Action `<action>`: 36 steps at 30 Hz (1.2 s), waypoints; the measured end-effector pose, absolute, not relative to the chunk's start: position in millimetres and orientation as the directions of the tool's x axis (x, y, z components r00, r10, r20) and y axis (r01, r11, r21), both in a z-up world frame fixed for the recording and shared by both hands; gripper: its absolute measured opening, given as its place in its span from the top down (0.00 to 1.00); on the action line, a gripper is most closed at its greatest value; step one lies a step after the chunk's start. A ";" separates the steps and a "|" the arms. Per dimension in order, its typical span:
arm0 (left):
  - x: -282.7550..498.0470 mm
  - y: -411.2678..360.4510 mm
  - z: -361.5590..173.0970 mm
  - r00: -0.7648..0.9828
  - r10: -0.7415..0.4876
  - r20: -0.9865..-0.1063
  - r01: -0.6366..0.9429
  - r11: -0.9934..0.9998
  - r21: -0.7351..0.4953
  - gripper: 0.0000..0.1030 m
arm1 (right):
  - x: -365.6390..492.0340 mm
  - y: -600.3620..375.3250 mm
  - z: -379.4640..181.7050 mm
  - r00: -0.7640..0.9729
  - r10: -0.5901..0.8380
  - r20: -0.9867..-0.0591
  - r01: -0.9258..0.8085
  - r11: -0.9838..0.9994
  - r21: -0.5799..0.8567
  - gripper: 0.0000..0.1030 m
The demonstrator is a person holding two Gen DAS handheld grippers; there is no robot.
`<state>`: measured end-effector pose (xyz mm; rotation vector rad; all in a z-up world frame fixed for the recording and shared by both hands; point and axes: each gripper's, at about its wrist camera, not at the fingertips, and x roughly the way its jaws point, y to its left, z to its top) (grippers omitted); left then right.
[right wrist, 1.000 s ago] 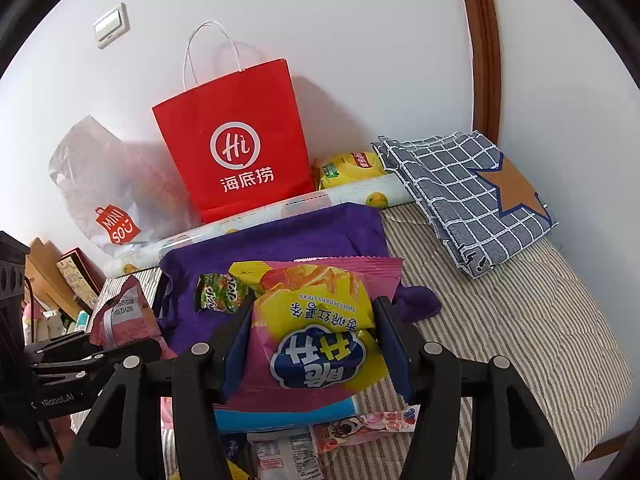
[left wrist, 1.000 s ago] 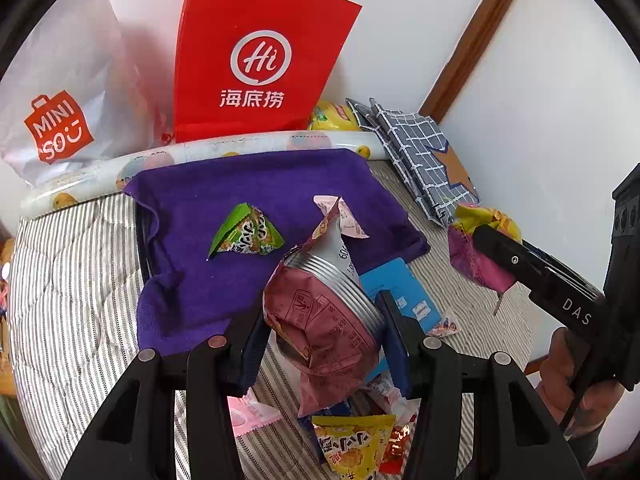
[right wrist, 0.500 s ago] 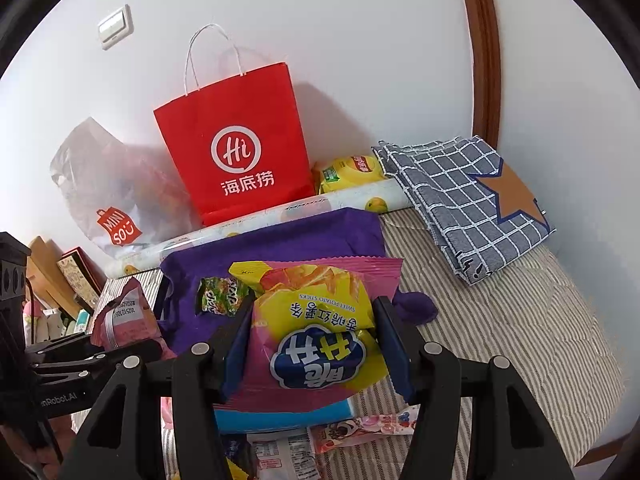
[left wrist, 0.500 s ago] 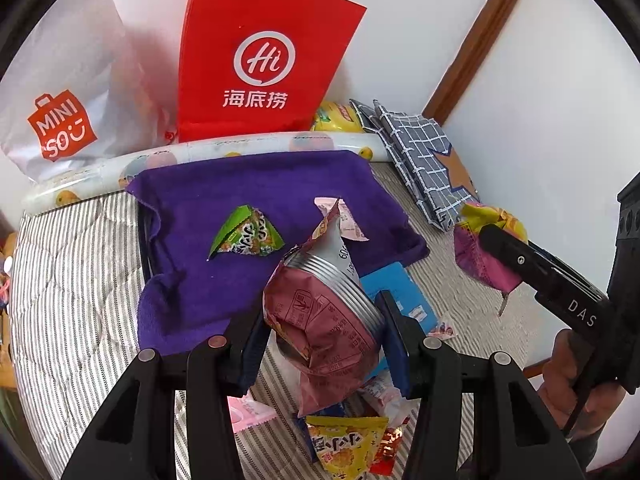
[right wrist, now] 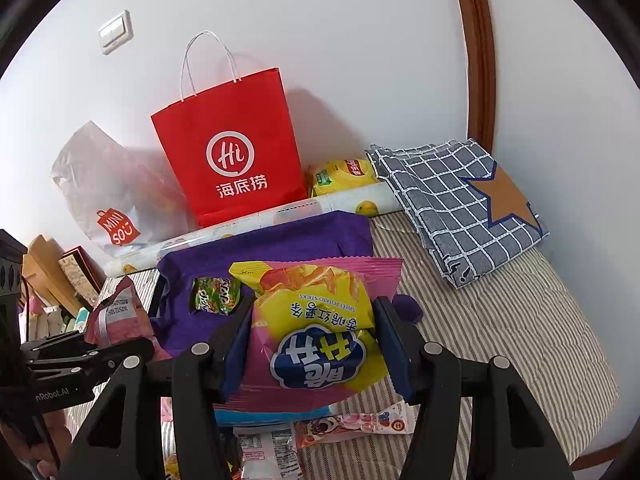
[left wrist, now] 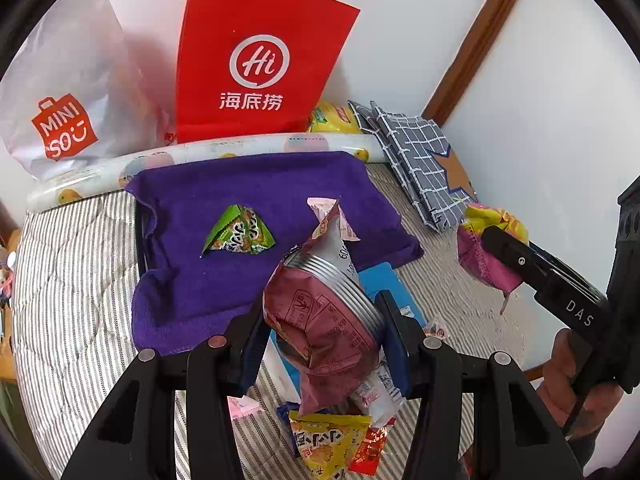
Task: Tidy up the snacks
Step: 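Move both held bags over the purple towel beside the placed snacks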
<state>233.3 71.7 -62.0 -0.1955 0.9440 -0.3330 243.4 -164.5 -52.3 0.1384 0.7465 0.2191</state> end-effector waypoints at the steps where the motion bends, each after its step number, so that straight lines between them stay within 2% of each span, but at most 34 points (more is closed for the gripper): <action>1: 233.1 71.9 -61.3 0.544 -0.360 -0.758 0.191 0.933 -0.305 0.50 | 244.8 -165.2 -52.1 0.712 0.250 -0.657 -0.155 0.968 0.200 0.46; 10: 243.7 83.3 -59.0 0.573 -0.333 -0.749 0.136 0.940 -0.314 0.50 | 265.8 -165.8 -50.4 0.710 0.275 -0.648 -0.211 0.961 0.177 0.46; 20: 273.8 106.0 -81.7 0.554 -0.306 -0.774 0.064 0.943 -0.327 0.50 | 310.8 -159.6 -68.4 0.702 0.288 -0.652 -0.248 0.956 0.156 0.46; 31: 317.0 95.0 -106.2 0.501 -0.341 -0.795 0.081 0.933 -0.350 0.50 | 368.4 -140.7 -118.7 0.621 0.309 -0.720 -0.279 0.946 0.164 0.46; 36: 333.5 80.1 -120.0 0.483 -0.316 -0.817 0.093 0.946 -0.310 0.50 | 382.0 -128.1 -138.5 0.593 0.293 -0.750 -0.303 0.944 0.129 0.46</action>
